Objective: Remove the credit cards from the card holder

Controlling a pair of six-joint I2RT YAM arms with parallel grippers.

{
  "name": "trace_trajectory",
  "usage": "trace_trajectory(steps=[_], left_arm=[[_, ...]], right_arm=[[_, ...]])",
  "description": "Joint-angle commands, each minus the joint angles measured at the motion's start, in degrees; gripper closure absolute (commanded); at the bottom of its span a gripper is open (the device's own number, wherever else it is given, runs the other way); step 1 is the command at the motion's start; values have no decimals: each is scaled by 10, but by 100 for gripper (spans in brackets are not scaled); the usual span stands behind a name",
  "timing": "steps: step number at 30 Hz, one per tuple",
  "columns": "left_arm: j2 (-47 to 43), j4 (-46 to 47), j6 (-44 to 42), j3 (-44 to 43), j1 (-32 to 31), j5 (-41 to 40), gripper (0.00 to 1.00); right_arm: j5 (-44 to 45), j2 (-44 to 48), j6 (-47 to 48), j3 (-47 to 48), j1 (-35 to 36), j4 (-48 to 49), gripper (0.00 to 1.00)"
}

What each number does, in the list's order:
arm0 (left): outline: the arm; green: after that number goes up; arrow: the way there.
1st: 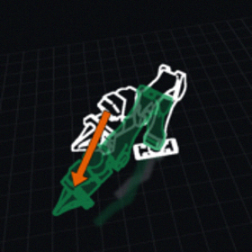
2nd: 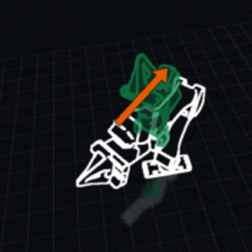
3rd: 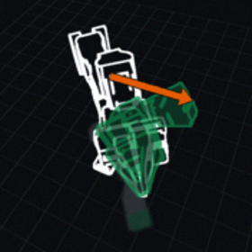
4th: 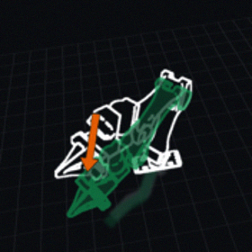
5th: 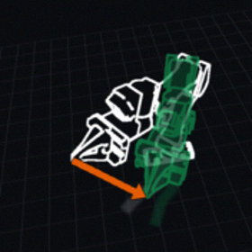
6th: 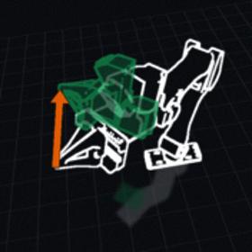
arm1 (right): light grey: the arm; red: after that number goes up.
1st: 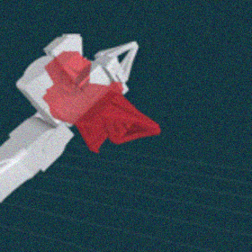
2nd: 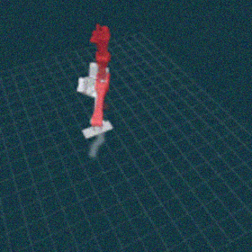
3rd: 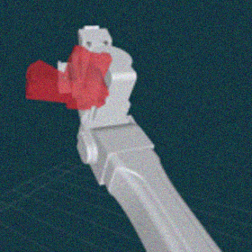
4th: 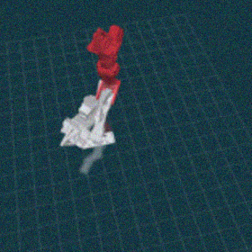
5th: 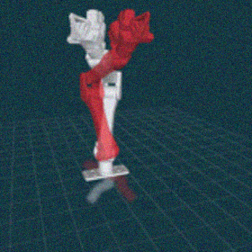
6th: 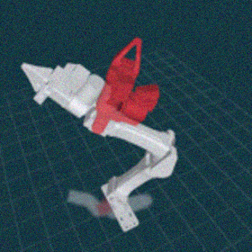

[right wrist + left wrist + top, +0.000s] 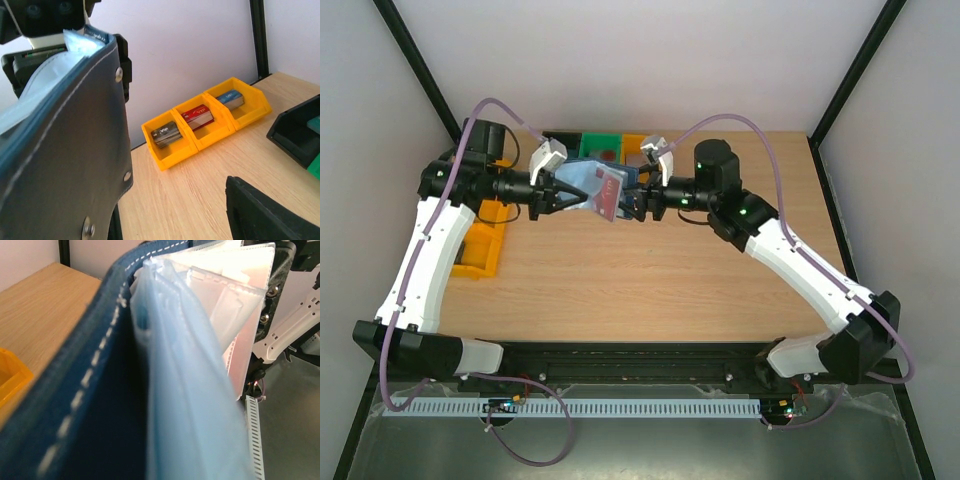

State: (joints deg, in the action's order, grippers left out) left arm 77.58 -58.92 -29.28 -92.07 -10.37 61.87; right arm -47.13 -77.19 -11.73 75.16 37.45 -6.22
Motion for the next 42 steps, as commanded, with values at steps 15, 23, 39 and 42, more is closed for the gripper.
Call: trace_trajectory(steps=[15,23,39,42], left_arm=[[-7,-3,-13,-1,-6,34,87],[-9,46,40,1,7,-4,11],[1,-14,-190,272,19,-384,3],[11,22,-217,372,12,-484,1]], right_arm=[[18,-26,-66,10,22,95,55],[18,-42,-108,17,22,89,98],[226,-75,-59,14,0,-158,93],[206,-74,-79,-33,1,-145,90]])
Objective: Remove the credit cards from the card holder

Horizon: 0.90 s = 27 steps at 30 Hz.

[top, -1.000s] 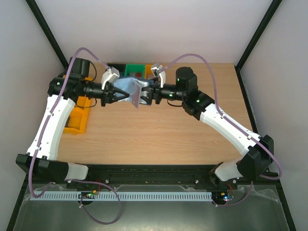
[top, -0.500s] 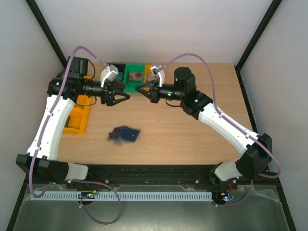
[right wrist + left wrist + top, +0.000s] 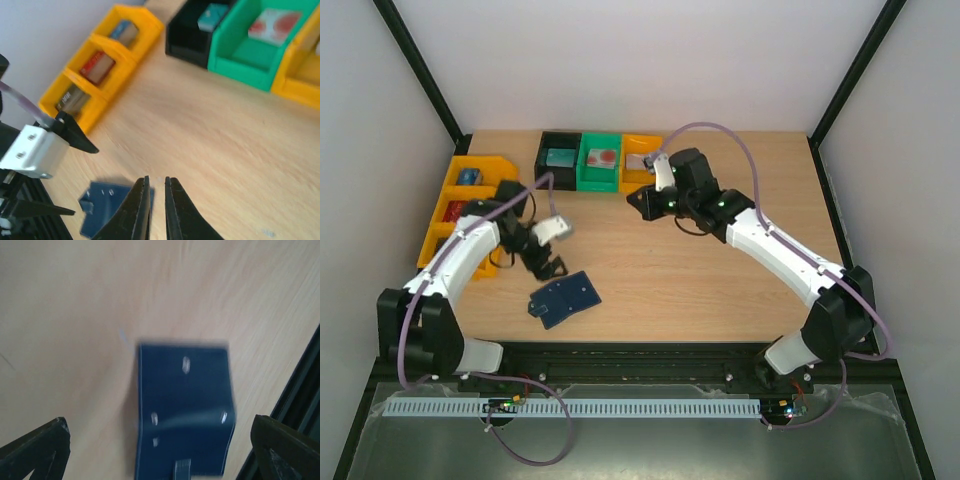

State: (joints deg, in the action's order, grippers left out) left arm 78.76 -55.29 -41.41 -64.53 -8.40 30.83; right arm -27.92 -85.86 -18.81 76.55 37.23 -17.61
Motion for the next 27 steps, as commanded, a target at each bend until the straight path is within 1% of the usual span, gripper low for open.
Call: trace_trajectory(steps=[1,2,4,7,8,10,13,15,18,20,21,23,25,26,27], left_arm=[[20,7,-82,116,-9,-187,1],[44,32,-63,128,-9,-202,0],[100,82,-35,138,-10,-199,1],[153,130,-23,129,-14,-154,1],[169,129,-27,125,-16,-130,1],[202,93,-51,113,-27,-92,1],[231,57,-88,122,-44,-72,2],[237,49,-102,128,-46,-71,8],[235,50,-101,129,-48,-69,26],[231,52,-94,130,-58,-68,37],[230,53,-91,132,-65,-71,44],[230,53,-86,134,-78,-78,61],[229,54,-76,132,-81,-78,90],[227,53,-70,127,-81,-80,97],[223,50,-66,122,-81,-81,98]], right_arm=[[10,11,-14,-57,3,-28,90],[7,8,-18,-67,4,-27,90],[2,3,-22,-78,8,-28,89],[9,1,-17,-82,17,-45,89],[16,3,-15,-84,19,-51,89],[28,10,-14,-92,20,-56,89],[42,22,-12,-102,20,-55,88],[46,23,-10,-102,20,-56,88],[43,15,-2,-89,20,-63,88],[44,11,3,-81,21,-69,88],[46,9,5,-79,21,-71,88],[45,10,6,-76,21,-73,88],[40,14,8,-78,21,-71,87],[38,18,8,-78,21,-70,87],[38,21,10,-79,21,-71,87]])
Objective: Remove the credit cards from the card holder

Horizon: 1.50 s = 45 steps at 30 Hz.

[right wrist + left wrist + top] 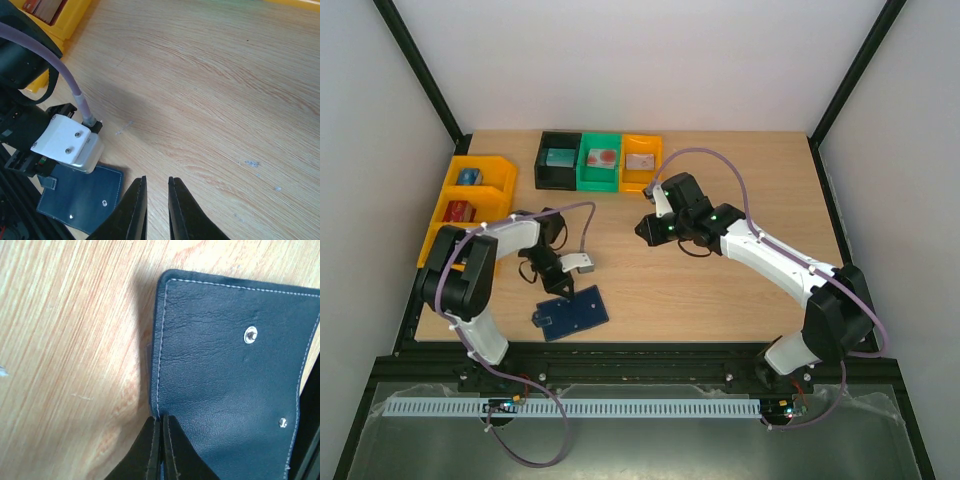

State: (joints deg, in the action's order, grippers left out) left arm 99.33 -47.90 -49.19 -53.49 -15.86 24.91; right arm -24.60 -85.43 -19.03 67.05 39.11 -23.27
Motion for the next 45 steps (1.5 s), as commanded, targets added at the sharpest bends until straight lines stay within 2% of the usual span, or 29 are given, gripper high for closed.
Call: trace_trajectory(steps=[1,5,10,14,18,20,21,23,24,26,27,28,29,30,32,34,36,39,43,45], left_arm=[[10,-28,15,5,-7,-20,98],[-32,-7,75,-36,-3,-35,98],[-96,38,150,-117,-7,-127,98],[-141,113,155,-156,-55,-336,98],[-159,210,109,-150,-144,-554,98],[-154,242,104,-136,-188,-609,98],[-151,244,111,-128,-206,-608,98],[-138,197,127,-111,-238,-556,98],[-129,157,130,-102,-257,-510,91],[-115,45,119,-89,-300,-392,48],[-116,-19,97,-83,-326,-305,26],[-128,-62,72,-74,-358,-232,9],[-150,-87,53,-64,-385,-167,2],[-172,-104,34,-61,-406,-95,1],[-193,-157,0,-84,-414,-5,1],[-195,-192,-6,-116,-393,25,1],[-203,-182,8,-135,-352,27,1],[-215,-100,84,-150,-237,27,1],[-195,36,274,-184,-21,60,1],[-174,94,303,-187,61,80,1]], right_arm=[[6,19,13,15,2,-16,87],[17,31,17,17,0,-19,86],[32,40,21,24,-8,-28,86],[77,52,8,25,-25,-37,89],[96,63,-4,25,-44,-35,91],[102,69,-6,22,-48,-32,91],[103,72,-7,21,-48,-30,91],[102,76,-8,17,-49,-29,91],[101,78,-7,16,-49,-30,91],[103,80,-5,14,-48,-37,91],[107,82,-3,13,-49,-41,90],[113,85,-1,10,-49,-45,90],[119,87,1,8,-49,-46,90],[126,88,2,6,-49,-47,89],[129,87,2,3,-49,-48,88],[122,80,-2,3,-49,-48,88],[110,72,-7,1,-49,-44,88],[92,54,-12,1,-49,-38,87],[49,25,-17,19,-50,-23,82],[25,5,-10,35,-49,2,74]])
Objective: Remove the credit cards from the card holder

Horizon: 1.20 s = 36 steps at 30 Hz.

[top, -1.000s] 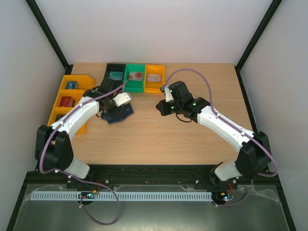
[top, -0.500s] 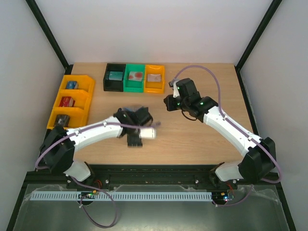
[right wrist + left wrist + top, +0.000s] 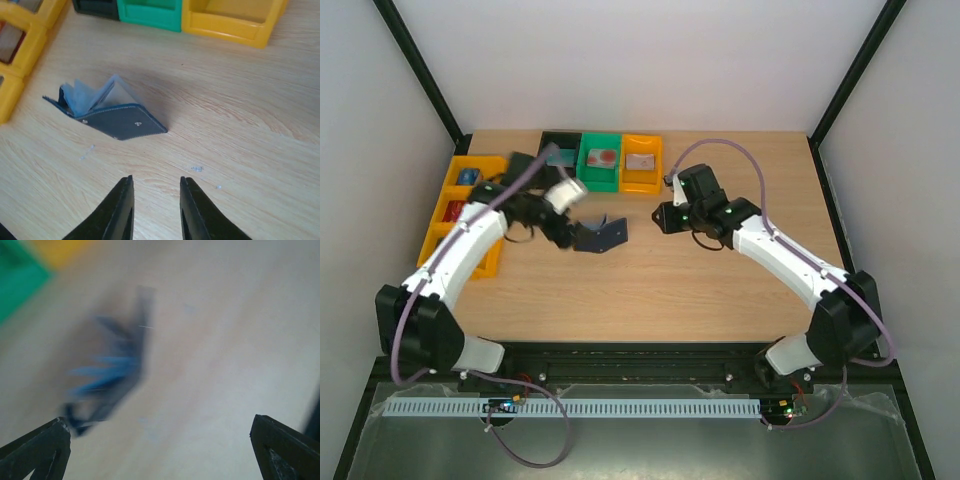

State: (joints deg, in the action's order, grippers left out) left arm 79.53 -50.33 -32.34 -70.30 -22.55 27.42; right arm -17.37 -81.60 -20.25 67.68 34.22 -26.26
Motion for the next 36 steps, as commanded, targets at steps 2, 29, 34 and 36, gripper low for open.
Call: trace_trajectory(steps=[2,29,34,36], left_arm=[[52,116,48,-21,154,90,1],[141,225,-294,2,-36,-172,98],[88,209,-281,-95,-50,-382,98],[59,221,-352,-110,-51,-506,98]], right_arm=[[-81,-64,13,65,0,37,66],[7,-60,-22,78,-15,19,38],[40,30,-69,48,-69,97,34],[45,53,-66,66,-79,108,33]])
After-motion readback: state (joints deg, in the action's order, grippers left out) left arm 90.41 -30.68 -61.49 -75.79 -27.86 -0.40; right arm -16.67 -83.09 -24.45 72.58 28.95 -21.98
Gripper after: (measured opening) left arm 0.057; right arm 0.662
